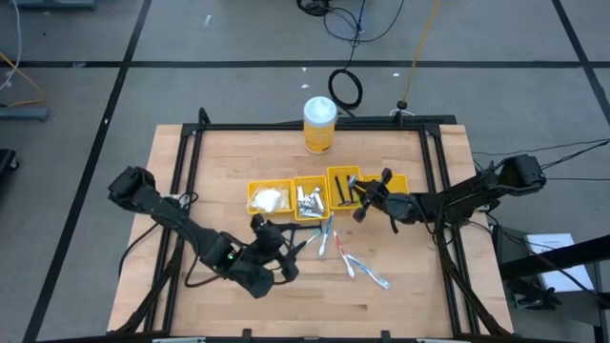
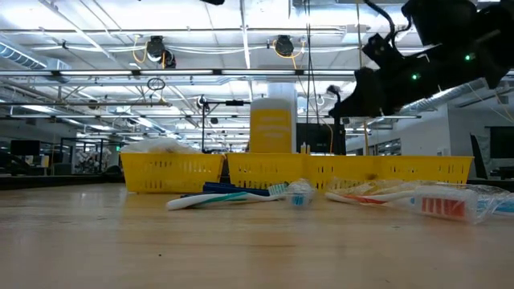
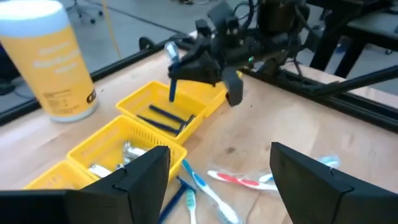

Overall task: Pick & Place Travel size toiletries
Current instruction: Put the left blue razor into the middle right yellow bin

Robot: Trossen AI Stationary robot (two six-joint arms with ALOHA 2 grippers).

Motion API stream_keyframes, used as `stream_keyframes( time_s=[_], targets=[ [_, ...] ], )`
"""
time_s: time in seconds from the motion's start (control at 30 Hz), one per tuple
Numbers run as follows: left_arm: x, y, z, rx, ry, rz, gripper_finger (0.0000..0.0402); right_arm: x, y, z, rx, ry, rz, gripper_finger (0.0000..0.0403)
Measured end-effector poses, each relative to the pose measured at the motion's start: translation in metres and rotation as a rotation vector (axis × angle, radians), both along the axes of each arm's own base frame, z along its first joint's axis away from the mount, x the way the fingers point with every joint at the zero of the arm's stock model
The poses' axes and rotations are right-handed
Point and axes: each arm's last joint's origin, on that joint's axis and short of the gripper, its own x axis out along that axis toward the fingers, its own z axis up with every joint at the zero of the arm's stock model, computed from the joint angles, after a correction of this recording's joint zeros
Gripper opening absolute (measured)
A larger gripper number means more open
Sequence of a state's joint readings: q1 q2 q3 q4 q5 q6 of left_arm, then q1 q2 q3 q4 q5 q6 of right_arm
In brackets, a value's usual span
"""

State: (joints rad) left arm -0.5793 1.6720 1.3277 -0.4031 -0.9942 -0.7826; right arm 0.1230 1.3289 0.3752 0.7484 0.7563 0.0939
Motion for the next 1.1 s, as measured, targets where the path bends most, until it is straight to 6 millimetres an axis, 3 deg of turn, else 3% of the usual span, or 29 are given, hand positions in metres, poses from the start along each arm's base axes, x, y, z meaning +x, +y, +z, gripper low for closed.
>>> stream_keyframes(
  time_s=[0.43,0.7,0.87,1.1],
  targets=[
    [0.001,0.0,-0.007,0.002,0.012,0.03,0.0264,-0.003,-0.001,-0.003,0.032,-0.026,0.041,0.0029],
    [0.001,0.0,-0.007,-0.007,0.018,0.019,0.0255,-0.003,-0.002,-0.003,0.057,-0.049,0.03,0.0061],
    [0.001,0.001,-0.014,-0.01,0.021,0.02,0.026,-0.003,-0.002,-0.003,0.057,-0.049,0.029,0.0098],
    [-0.002,0.005,-0.026,-0.032,0.027,0.048,0.0263,-0.003,-0.003,-0.003,0.107,-0.086,0.01,0.0187]
  ],
)
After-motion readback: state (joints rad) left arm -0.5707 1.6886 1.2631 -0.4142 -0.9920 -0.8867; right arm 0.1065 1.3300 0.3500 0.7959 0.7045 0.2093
